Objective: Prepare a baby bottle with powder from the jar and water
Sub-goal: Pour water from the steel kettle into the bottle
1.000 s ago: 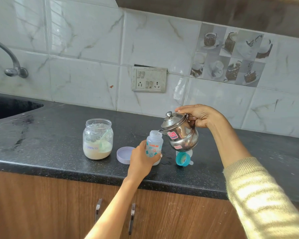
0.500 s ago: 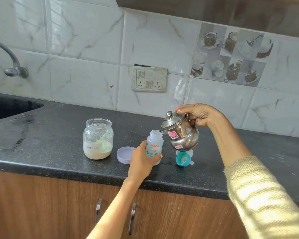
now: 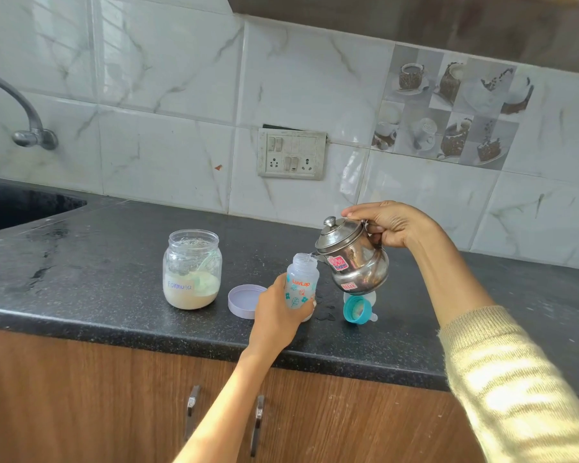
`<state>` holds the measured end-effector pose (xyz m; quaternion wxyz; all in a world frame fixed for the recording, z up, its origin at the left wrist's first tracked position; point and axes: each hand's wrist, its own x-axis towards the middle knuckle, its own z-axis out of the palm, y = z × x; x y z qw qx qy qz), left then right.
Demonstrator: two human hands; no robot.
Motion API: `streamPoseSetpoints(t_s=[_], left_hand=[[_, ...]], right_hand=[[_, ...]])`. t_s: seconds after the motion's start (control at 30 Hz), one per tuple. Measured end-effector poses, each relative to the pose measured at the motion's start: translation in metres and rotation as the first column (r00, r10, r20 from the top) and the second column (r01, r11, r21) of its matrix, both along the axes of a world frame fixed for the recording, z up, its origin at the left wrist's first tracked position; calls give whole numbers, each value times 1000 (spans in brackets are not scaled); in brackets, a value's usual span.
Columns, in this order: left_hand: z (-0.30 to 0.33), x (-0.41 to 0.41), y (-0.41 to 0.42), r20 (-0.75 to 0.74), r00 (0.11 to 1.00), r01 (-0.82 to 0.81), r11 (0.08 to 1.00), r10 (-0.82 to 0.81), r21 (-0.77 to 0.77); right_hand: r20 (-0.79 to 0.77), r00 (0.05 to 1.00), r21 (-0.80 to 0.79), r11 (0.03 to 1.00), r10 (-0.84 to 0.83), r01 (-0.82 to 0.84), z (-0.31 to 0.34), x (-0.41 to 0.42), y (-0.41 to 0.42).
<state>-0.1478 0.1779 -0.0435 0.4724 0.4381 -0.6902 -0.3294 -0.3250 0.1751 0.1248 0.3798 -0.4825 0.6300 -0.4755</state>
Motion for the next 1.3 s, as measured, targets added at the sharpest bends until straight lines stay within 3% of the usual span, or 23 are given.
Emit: streamPoseSetpoints(t_s=[1.3], left_hand=[[0,0,2,55,998,-8,1000,7,16]], right_hand=[[-39,999,-7,1000,-20,19,0,0,-2]])
